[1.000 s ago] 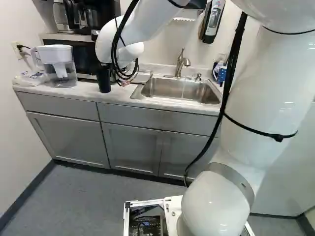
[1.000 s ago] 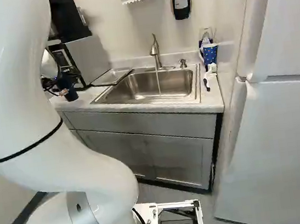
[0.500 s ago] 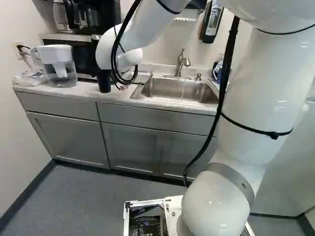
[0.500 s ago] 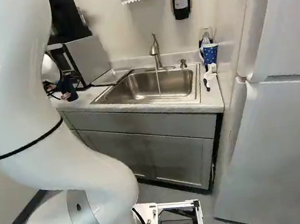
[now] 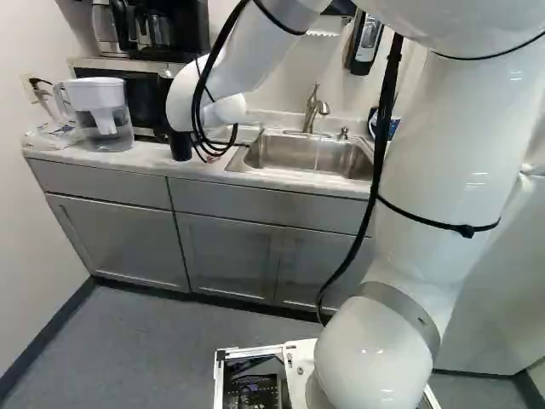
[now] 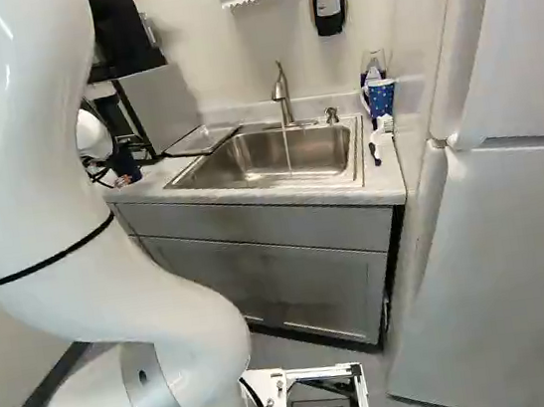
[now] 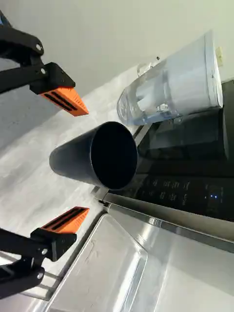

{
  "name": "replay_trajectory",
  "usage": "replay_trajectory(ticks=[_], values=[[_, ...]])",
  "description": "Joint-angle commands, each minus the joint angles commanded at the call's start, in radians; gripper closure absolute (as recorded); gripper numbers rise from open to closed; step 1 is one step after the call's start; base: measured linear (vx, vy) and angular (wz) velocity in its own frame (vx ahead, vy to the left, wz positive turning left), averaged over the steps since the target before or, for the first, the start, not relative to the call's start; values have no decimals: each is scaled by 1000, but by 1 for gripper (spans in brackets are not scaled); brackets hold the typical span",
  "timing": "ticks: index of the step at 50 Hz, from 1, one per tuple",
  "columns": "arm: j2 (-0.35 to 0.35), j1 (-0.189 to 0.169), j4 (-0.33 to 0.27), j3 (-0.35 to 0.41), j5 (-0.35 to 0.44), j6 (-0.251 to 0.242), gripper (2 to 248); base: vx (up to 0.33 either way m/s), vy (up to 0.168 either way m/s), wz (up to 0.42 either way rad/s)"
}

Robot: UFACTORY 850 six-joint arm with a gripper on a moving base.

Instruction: Rinse the cup and place it in the tray

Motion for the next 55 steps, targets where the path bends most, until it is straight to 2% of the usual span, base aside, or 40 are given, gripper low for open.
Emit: replay_trajectory(ticks=[55], values=[[-70,10,0,46,222,0,3,0,0,0]])
